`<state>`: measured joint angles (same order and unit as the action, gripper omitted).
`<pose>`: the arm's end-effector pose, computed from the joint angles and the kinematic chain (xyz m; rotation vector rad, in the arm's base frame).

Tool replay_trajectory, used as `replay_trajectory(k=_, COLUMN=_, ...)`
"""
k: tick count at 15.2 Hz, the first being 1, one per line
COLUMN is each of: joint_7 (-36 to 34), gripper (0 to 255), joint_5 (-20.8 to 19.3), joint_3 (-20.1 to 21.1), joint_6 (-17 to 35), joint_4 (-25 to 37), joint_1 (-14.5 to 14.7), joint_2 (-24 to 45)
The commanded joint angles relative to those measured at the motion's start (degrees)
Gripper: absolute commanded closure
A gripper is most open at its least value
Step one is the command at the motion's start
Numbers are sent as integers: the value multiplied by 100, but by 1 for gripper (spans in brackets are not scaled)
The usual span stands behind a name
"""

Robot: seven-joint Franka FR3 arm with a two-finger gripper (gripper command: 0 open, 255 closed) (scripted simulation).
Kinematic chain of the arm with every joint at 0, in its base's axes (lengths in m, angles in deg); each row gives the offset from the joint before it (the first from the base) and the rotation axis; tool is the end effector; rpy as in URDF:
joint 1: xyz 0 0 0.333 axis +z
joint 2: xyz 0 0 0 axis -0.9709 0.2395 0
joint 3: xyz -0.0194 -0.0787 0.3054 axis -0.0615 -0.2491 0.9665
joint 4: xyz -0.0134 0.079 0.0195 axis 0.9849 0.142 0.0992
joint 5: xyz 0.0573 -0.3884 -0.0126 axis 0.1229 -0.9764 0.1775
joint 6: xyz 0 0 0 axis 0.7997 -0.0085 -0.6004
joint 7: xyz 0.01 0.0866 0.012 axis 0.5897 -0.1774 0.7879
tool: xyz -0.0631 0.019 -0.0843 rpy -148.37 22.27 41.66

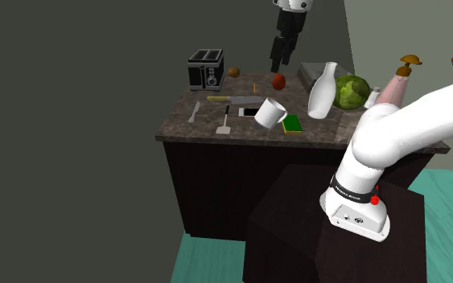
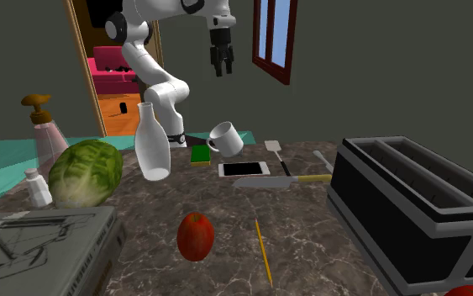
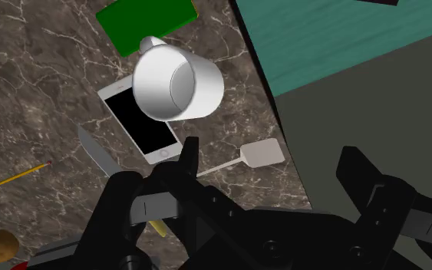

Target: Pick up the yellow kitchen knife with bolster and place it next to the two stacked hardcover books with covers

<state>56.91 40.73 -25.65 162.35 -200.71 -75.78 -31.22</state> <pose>0.3106 -0.0235 0.6060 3.1173 0.1200 0.1712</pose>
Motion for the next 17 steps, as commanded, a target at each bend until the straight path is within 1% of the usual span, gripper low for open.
replay_trajectory(k=1, joint_7=0, gripper=0, joint_5=0, joint_3=0, joint_6=0, joint_4=0, joint_1=0, joint_2=0)
replay_trajectory(k=5, joint_7=603, gripper=0, joint_5=-192, joint_3=-402, joint_6=451, joint_4=122, joint_1=17, joint_2=697)
replay_trajectory(k=9, joint_7=1201, gripper=0, joint_5=-299, joint_3=-777, joint_6=864, joint_4=377, joint_1=56, joint_2=1484)
replay_trajectory(k=13, joint_7=1810, gripper=0, joint_5=-301, joint_3=-1117, joint_6=1217, joint_4=758, joint_1=109, joint_2=2344)
replay_trajectory(k=17, joint_7=2439, gripper=0, joint_5=-186, joint_3=-1404, joint_6=1492, joint_4=1263, joint_1=150, joint_2=3262)
